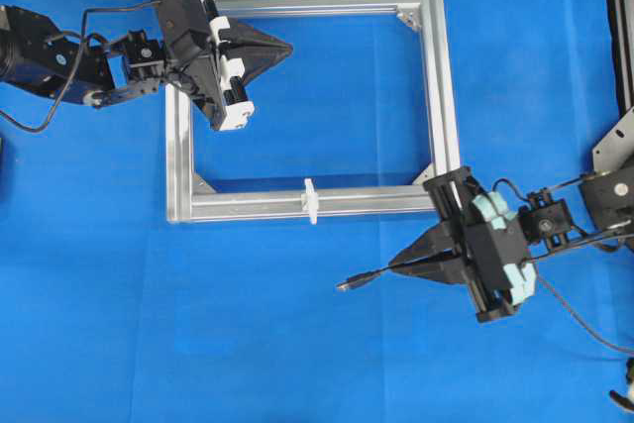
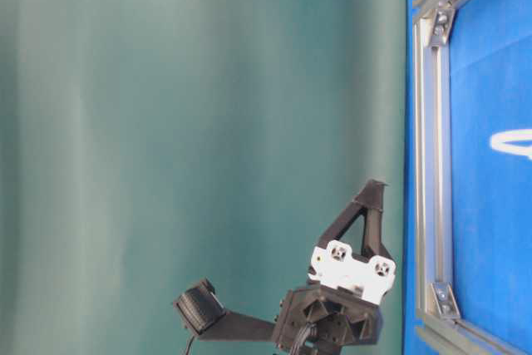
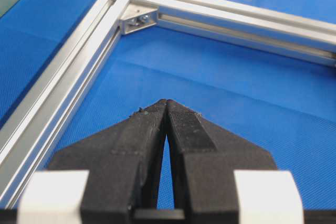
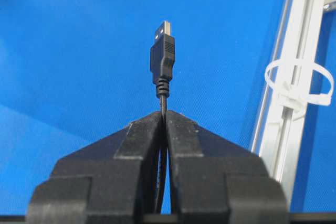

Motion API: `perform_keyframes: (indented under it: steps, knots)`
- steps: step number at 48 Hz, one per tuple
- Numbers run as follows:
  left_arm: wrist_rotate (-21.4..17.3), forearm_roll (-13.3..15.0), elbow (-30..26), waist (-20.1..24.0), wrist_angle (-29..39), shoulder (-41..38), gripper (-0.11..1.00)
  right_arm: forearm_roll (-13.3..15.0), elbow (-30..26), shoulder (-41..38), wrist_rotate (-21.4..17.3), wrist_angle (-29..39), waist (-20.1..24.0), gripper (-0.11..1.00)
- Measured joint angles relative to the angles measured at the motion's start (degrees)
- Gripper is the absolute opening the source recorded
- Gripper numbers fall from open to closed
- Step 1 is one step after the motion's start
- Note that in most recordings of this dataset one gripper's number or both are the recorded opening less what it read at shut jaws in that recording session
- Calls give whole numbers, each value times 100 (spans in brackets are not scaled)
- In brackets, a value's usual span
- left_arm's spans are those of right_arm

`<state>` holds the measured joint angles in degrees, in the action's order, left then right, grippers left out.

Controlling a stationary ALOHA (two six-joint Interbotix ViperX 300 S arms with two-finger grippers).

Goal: Insert the wire through the string loop located in the center.
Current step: 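Lift the cable with the right gripper and carry it toward the frame, then push the USB plug leftward through the white zip-tie loop with the right gripper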

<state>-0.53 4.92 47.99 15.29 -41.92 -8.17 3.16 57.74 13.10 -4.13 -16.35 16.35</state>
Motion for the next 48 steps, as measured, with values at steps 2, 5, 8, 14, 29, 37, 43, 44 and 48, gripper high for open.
perform_keyframes:
  steps: [2, 5, 8, 14, 29, 37, 43, 44, 48]
  knots:
    - [0, 0, 0, 0, 9, 0, 0, 0, 9, 9, 0, 0, 0, -2]
    - [0, 0, 0, -9, 9, 0, 0, 0, 9, 9, 0, 0, 0, -2]
    - [0, 0, 0, -9, 9, 0, 0, 0, 18, 18, 0, 9, 0, -2]
    - [0, 0, 0, -9, 9, 9, 0, -9, 18, 9, 0, 0, -9, -2]
    - [0, 0, 0, -26, 9, 0, 0, -123, 70, 9, 0, 18, -747, -2]
    - [0, 0, 26, -44, 9, 0, 0, -132, 79, -88, 0, 9, -1099, -2]
    - [0, 0, 26, -44, 9, 0, 0, -132, 70, -176, 0, 9, -1204, -2]
    - [0, 0, 35, -53, 9, 9, 0, -132, 79, -193, 0, 9, -1222, -2]
    - [0, 0, 26, -44, 9, 0, 0, -141, 70, -237, 0, 0, -1222, -2]
